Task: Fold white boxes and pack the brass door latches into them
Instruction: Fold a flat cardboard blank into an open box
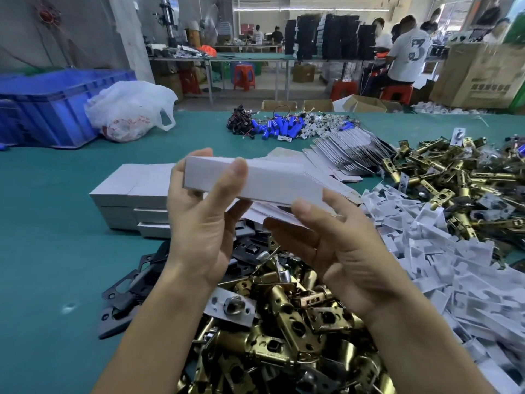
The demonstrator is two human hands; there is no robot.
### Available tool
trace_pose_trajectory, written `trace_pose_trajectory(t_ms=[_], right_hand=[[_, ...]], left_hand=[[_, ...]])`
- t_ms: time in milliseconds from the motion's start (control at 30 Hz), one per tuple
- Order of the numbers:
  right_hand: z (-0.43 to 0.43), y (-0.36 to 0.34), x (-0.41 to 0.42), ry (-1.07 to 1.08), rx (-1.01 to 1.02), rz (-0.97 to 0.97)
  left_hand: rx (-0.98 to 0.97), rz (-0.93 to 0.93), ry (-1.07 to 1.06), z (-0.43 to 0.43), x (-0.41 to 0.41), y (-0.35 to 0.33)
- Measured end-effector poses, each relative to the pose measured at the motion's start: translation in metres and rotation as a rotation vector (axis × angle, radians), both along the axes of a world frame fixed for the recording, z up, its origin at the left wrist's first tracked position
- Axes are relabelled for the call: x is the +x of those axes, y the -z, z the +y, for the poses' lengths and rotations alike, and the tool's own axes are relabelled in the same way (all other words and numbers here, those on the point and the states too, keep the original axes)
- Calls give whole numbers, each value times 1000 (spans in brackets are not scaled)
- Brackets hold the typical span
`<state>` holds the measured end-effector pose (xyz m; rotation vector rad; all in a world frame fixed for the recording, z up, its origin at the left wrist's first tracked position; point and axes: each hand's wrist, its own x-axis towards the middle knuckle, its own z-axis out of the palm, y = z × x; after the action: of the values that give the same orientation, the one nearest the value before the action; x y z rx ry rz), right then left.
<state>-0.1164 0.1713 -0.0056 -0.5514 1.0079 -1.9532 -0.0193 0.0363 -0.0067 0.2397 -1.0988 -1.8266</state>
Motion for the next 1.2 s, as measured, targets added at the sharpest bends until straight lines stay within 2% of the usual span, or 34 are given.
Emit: trace_pose_trajectory(t_ms=[67,167,333,433,567,700,967,1200], right_hand=[[-1,0,-3,84,-26,-94],[0,1,-14,240,-70,-156],[7,5,-31,275,-106,-76],[7,4,-28,225,-83,-2],[-3,2,-6,149,-105,31],[-7,4,7,176,-84,187],[-7,9,12,158,-162,455],[-7,9,11,183,-156,626]], left_hand=[[-133,-93,11,2,2,3],[-408,-423,14,3,8,2],[-649,-686,195,7,15,-6],[-758,-769,193,17,13,-4],[-765,-710,188,27,9,-5],[-716,-611,325,31,7,-2],[-600,-517,415,23,6,1],[-618,-461,269,22,2,2]])
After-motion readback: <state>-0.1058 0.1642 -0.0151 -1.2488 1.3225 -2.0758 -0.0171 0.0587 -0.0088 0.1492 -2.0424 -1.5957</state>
